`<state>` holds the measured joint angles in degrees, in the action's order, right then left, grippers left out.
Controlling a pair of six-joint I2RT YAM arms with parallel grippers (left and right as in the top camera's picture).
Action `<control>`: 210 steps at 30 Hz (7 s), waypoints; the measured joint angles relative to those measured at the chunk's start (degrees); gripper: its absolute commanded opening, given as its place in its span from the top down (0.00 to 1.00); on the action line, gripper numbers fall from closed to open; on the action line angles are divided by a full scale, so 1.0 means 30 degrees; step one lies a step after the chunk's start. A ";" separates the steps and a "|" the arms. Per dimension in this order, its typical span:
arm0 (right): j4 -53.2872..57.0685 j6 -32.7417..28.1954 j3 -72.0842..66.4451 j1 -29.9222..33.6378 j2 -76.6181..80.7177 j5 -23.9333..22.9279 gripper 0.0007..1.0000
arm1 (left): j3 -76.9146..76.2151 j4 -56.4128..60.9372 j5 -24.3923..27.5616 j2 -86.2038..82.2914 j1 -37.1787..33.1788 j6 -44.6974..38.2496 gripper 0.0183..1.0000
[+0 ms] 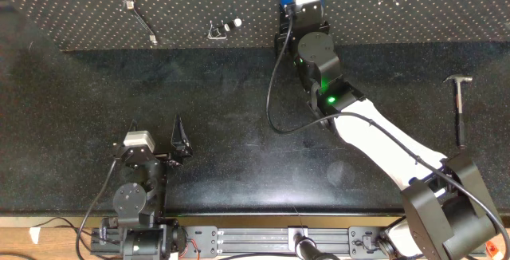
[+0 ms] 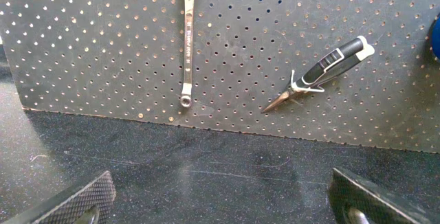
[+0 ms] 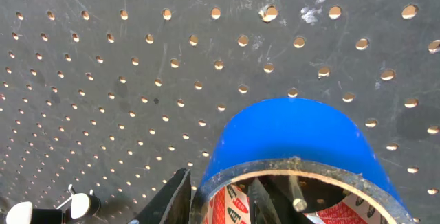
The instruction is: Place Tools Onto Pegboard
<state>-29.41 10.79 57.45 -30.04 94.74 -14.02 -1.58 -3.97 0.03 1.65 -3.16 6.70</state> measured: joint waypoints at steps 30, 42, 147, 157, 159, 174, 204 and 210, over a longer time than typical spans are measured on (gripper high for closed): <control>3.0228 -0.3089 0.0372 1.4600 -1.4885 0.4226 0.06 | 0.0007 0.0000 0.0015 0.0000 0.0000 -0.0007 0.00; 2.7889 -0.9471 0.0372 2.0480 -0.3104 0.7883 0.01 | 0.0007 0.0007 0.0015 0.0000 0.0000 -0.0007 0.00; 1.6779 -0.4160 0.0554 1.2954 -0.5202 1.3974 0.93 | 0.0007 0.0000 0.0015 0.0000 0.0000 0.0000 0.01; 1.6597 -0.4175 0.0605 1.2852 -0.3891 1.3988 0.09 | 0.0007 0.0000 0.0015 0.0000 0.0000 -0.0007 0.00; 1.6619 -0.4146 0.0605 1.2852 -0.3767 1.4010 0.08 | 0.0007 0.0000 0.0015 0.0000 0.0000 -0.0007 0.00; 1.6786 -0.1814 0.0605 1.1358 -0.9566 1.2815 0.07 | 0.0007 0.0000 0.0015 0.0000 0.0000 -0.0007 0.00; 1.1045 -0.2346 -1.9030 0.9595 -3.1408 0.4758 0.07 | 0.0007 0.0000 0.0015 0.0000 0.0000 -0.0007 0.00; 1.1060 -0.2499 -1.9030 1.0251 -3.1408 0.4743 0.07 | 0.0007 0.0000 0.0015 0.0000 0.0000 -0.0007 0.00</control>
<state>3.77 3.29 0.36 0.71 0.51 0.21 -1.56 -3.97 0.08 1.65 -3.16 6.68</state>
